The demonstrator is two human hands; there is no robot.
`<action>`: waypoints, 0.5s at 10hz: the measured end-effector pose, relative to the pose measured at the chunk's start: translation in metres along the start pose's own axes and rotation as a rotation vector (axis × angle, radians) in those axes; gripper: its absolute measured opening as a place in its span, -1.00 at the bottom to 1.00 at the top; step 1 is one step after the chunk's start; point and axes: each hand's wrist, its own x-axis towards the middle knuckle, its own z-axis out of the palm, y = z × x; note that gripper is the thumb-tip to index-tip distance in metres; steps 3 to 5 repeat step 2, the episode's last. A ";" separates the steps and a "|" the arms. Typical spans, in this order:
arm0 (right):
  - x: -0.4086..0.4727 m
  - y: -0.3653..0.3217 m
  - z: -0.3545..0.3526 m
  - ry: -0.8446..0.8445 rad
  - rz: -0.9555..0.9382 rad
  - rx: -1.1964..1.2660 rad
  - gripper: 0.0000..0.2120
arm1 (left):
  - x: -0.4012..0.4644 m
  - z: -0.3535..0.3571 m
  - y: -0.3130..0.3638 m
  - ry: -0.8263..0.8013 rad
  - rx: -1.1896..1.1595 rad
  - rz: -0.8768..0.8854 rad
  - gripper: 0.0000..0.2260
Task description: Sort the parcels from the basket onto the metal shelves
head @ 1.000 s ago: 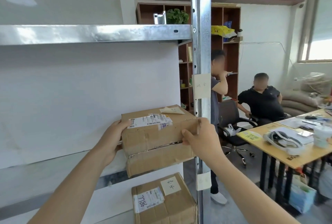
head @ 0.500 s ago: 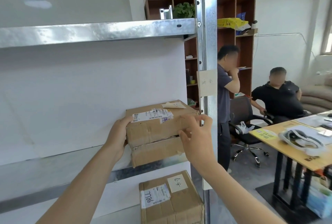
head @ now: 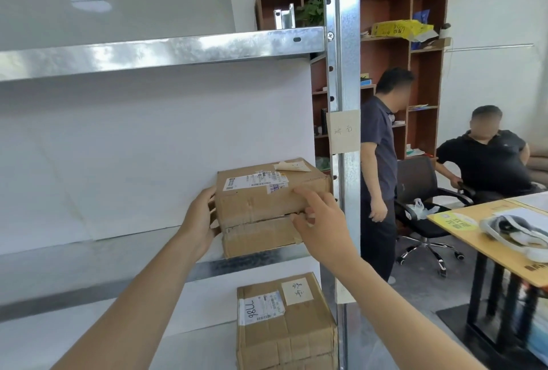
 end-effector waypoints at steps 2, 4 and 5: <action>-0.015 0.003 -0.001 0.019 -0.060 0.029 -0.53 | -0.035 -0.031 -0.008 0.119 0.018 -0.037 -0.55; -0.015 0.003 -0.001 0.019 -0.060 0.029 -0.53 | -0.035 -0.031 -0.008 0.119 0.018 -0.037 -0.55; -0.015 0.003 -0.001 0.019 -0.060 0.029 -0.53 | -0.035 -0.031 -0.008 0.119 0.018 -0.037 -0.55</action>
